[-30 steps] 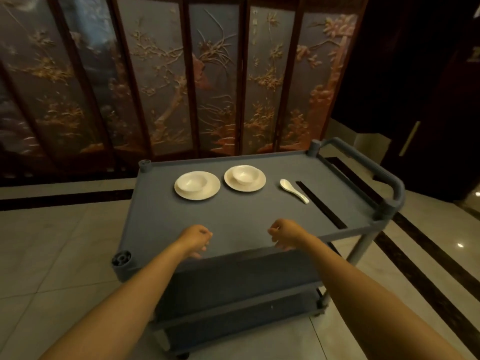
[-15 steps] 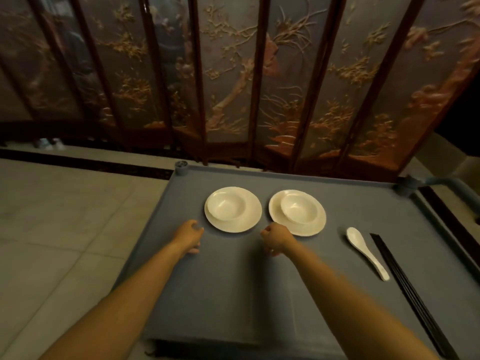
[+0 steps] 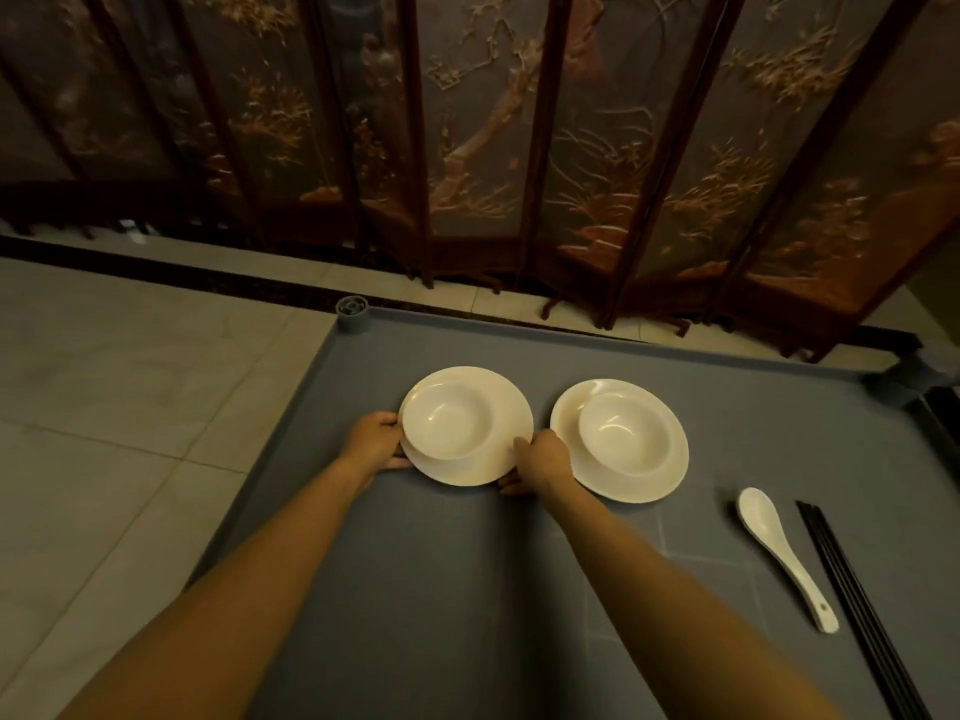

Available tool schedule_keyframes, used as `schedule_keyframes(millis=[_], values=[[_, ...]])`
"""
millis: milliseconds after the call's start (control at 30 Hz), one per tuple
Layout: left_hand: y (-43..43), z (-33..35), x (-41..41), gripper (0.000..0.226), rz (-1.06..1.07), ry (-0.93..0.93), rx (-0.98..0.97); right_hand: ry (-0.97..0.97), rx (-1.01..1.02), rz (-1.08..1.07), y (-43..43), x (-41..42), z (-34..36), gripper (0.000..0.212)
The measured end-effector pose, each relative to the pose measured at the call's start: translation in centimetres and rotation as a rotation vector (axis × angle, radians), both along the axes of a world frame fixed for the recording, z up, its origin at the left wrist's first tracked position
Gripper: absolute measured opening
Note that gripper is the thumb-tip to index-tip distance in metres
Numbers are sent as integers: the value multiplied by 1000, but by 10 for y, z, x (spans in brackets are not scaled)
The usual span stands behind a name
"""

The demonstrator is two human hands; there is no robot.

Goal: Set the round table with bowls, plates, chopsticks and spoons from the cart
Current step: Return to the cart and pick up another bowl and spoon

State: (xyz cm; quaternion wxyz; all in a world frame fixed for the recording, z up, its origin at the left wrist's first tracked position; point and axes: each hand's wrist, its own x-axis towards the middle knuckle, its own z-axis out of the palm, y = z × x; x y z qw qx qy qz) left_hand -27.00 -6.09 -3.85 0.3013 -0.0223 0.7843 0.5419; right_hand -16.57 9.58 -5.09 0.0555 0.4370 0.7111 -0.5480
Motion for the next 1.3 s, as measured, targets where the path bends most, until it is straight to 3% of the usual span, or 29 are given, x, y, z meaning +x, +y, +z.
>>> schedule_keyframes(millis=[433,600,967,1200,1300], values=[[-13,-5,-6,14,-39,-40,-23,86,2,-5,-3,6,-5,20],[-27,2,-2,17,-74,-87,86,174,-50,-91,-11,23,6,17],[-2,14,48,22,-392,-206,288,349,-48,-296,-20,109,27,20],[38,15,98,21,-489,-286,334,352,12,-381,-4,179,43,8],[57,15,121,24,-521,-311,347,307,55,-414,8,206,44,20]])
